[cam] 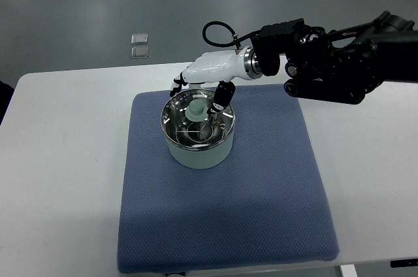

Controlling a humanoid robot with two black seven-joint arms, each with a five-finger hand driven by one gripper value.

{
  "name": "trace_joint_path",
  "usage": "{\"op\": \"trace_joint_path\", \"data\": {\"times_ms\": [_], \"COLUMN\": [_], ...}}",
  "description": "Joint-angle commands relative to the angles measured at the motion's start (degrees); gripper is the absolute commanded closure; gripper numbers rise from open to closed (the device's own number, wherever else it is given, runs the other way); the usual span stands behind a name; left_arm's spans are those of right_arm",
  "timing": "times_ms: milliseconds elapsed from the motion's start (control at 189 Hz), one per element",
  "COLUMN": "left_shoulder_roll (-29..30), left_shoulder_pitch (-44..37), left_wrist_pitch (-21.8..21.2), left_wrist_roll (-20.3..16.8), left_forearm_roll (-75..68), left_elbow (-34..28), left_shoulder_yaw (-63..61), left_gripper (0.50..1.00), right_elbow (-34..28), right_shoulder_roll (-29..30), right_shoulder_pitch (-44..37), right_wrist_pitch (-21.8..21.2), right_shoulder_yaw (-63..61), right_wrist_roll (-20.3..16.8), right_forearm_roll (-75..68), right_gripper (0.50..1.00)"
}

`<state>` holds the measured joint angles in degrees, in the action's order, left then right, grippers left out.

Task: Open lid and place right of pot
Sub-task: 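Close the right hand's fingers around the green knob of the glass lid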

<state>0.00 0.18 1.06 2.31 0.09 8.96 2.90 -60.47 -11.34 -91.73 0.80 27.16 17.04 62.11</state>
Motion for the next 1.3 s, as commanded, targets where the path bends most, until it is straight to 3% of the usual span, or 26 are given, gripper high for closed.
{"op": "trace_joint_path", "data": {"times_ms": [0, 375, 666, 783, 1296], "left_shoulder_roll": [0.0, 0.0, 0.0, 0.0, 0.0], "left_shoulder_pitch": [0.0, 0.0, 0.0, 0.0, 0.0], "left_wrist_pitch": [0.0, 0.0, 0.0, 0.0, 0.0], "left_wrist_roll": [0.1, 0.0, 0.1, 0.0, 0.1], "left_forearm_roll": [0.0, 0.0, 0.0, 0.0, 0.0], "left_elbow": [0.0, 0.0, 0.0, 0.0, 0.0], "left_shoulder_yaw": [0.0, 0.0, 0.0, 0.0, 0.0], "left_gripper": [0.500, 0.500, 0.500, 0.500, 0.500], "right_elbow": [0.0, -0.1, -0.1, -0.1, 0.0], "right_shoulder_roll": [0.0, 1.3, 1.8, 2.1, 1.7], "right_shoulder_pitch": [0.1, 0.3, 0.4, 0.4, -0.2], "right_wrist_pitch": [0.5, 1.1, 1.1, 1.2, 1.2], "right_shoulder_yaw": [0.3, 0.7, 0.9, 1.5, 2.1], "right_wrist_roll": [-0.1, -0.4, -0.4, -1.0, -1.0], "right_forearm_roll": [0.0, 0.1, 0.1, 1.3, 1.7], "right_gripper": [0.711, 0.767, 0.775, 0.807, 0.810]}}
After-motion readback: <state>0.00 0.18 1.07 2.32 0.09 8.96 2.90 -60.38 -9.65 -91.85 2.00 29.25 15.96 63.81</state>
